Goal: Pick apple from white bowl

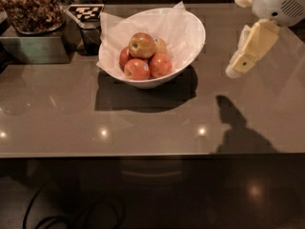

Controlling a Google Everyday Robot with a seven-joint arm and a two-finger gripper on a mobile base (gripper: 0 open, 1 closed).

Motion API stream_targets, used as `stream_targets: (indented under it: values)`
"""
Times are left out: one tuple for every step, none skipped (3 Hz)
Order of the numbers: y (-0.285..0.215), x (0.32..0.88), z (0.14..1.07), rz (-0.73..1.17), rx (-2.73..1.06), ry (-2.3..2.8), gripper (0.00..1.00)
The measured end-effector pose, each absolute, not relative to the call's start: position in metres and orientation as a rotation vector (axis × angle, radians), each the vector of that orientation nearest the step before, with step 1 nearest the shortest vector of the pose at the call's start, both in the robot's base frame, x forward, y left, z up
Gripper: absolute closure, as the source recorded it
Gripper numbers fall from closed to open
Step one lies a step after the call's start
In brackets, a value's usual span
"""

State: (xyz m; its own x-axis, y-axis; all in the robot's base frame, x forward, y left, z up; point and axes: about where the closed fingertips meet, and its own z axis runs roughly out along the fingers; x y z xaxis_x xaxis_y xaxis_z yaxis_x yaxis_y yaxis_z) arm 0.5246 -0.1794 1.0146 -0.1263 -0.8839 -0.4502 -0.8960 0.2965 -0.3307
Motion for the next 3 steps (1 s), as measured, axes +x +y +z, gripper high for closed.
stream_targets:
  values:
    - [-0.155, 0.561, 1.019, 0.077, -1.580, 1.960, 0.00]
    - [-0.124, 0.590, 1.011, 0.122, -1.646, 1.946, 0.00]
    - [-0.116, 0.596, 1.012, 0.131, -1.660, 1.934, 0.13]
